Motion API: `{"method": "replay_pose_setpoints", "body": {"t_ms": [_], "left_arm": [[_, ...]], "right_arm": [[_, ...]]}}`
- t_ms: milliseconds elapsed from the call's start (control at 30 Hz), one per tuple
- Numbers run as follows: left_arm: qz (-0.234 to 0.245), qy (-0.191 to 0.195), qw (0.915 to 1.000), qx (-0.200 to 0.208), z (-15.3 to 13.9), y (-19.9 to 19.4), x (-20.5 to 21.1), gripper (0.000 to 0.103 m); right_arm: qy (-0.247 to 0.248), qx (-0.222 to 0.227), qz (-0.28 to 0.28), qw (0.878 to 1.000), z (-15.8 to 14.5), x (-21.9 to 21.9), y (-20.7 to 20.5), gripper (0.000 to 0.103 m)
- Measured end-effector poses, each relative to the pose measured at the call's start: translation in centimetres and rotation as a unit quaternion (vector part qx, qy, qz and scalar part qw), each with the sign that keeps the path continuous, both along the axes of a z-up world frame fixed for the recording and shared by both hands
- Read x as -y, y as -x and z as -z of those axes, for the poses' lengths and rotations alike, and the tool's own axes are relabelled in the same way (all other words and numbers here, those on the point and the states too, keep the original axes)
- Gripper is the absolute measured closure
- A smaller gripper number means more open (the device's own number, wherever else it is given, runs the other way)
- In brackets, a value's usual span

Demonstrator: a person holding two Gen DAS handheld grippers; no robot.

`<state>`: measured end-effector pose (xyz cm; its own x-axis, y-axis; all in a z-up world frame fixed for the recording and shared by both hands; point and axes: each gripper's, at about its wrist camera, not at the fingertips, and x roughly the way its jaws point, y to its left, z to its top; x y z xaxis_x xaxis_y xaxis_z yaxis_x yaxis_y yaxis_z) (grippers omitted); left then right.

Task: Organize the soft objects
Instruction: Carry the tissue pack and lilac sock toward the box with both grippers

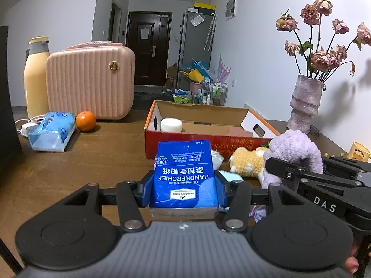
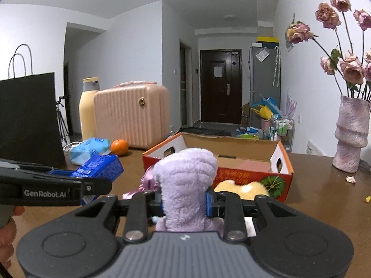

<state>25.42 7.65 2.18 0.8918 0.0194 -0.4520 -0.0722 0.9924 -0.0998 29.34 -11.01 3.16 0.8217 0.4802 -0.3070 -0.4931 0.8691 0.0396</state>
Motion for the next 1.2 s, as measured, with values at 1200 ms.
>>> {"method": "replay_pose_setpoints", "body": {"t_ms": [1200], "left_arm": [[-0.01, -0.006, 0.9991, 0.04, -3.0, -11.4, 3.5, 0.05]], "right_arm": [[-0.023, 0.018, 0.049, 0.998, -3.5, 2.9, -11.2, 0.074]]}}
